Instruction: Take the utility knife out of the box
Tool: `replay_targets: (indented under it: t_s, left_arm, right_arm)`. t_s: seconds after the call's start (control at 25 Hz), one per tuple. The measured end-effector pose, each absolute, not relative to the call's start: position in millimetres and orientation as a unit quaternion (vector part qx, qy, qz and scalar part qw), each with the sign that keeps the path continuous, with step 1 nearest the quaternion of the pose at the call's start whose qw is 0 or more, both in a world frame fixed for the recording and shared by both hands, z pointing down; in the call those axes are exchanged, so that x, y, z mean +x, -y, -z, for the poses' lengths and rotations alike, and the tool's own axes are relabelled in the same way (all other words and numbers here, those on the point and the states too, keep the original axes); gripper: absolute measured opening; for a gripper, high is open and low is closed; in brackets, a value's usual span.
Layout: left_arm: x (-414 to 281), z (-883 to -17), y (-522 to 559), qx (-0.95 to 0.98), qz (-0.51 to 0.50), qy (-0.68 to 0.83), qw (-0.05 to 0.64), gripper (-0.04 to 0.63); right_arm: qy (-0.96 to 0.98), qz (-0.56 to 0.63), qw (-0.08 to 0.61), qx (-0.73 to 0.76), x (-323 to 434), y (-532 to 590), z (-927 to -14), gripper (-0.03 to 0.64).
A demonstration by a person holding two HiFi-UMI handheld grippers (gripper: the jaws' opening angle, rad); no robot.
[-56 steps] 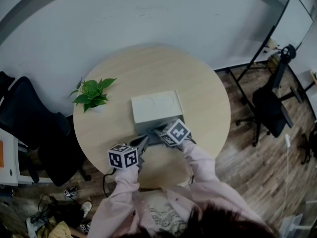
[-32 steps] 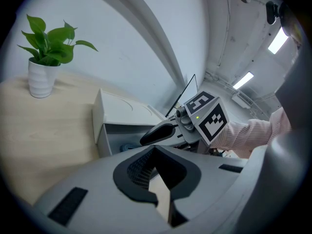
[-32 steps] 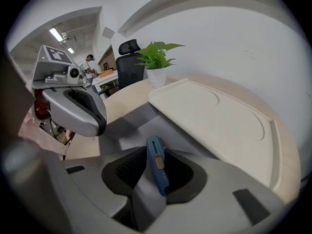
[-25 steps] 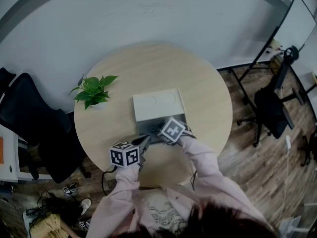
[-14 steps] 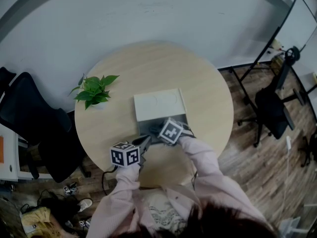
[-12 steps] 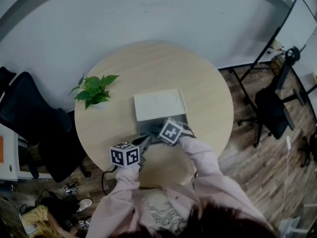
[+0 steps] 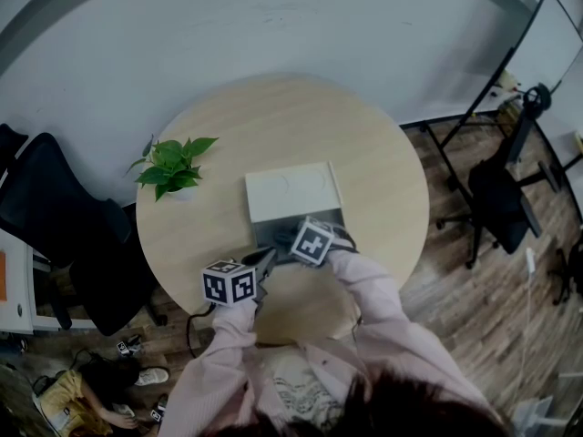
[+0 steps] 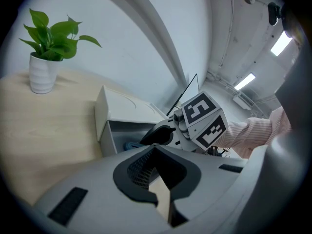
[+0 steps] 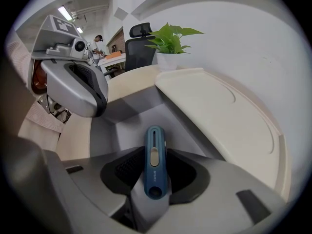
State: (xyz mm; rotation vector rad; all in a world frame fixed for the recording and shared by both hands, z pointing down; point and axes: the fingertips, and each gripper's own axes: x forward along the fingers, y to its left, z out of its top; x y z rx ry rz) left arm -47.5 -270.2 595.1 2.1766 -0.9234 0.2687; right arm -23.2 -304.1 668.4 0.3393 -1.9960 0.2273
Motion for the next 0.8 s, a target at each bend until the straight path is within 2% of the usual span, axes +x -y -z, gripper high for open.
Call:
replay_targets:
  t_s: [0.8]
  left_arm:
    - [-46.6,-597.1,266.7,0.847,-0.105,0.362,0.375,0.006]
  right_arm:
    - [0.841,-0.098,0.511,0.147,-24.6,305.7,-665.3,0.141]
